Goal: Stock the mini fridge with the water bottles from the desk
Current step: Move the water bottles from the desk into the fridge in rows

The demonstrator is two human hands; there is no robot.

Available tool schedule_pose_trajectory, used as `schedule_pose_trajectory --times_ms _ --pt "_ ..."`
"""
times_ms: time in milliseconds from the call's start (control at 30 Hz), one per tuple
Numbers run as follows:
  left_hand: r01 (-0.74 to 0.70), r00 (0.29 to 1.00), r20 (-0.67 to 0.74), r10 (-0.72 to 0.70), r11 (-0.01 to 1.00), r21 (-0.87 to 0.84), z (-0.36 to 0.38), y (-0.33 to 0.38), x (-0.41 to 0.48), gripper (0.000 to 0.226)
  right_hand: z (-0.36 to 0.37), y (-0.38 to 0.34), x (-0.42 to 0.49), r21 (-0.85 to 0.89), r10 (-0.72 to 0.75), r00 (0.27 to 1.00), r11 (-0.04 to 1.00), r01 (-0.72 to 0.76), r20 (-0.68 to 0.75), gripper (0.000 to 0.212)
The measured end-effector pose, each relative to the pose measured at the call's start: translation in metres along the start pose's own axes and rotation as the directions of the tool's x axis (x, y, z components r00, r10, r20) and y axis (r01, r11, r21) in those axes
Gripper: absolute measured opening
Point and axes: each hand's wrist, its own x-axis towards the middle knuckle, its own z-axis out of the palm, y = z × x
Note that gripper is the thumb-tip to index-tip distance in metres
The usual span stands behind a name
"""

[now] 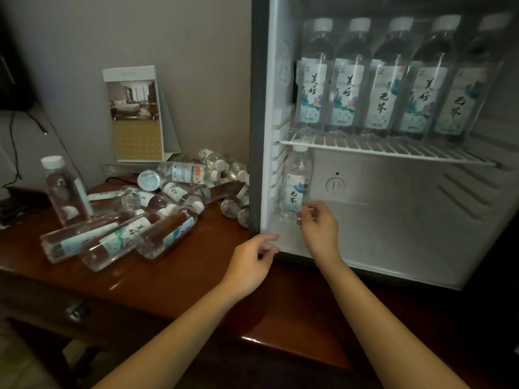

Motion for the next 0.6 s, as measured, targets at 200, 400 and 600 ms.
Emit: schedule_pose_trajectory --times_ms 200,400,600 --pt "0.076 0.957 -0.286 -0.048 0.993 0.085 -0.067 -0.031 -0.012 0.029 0.054 -0.024 -0.043 0.208 -0.02 0.981 0.978 -0.02 0.191 0.037" --pt "0.308 0.892 -0.441 -0.098 0.845 0.436 -0.136 -0.072 0.002 0.045 0.114 -0.029 -0.066 0.094 0.049 0.853 0.989 -0.114 0.52 0.031" --pt "0.363 0.918 -0.354 -0.18 0.742 0.563 -0.147 -0.096 0.003 0.073 0.139 -0.018 -0.071 -0.016 0.233 0.778 0.961 -0.275 0.584 0.025"
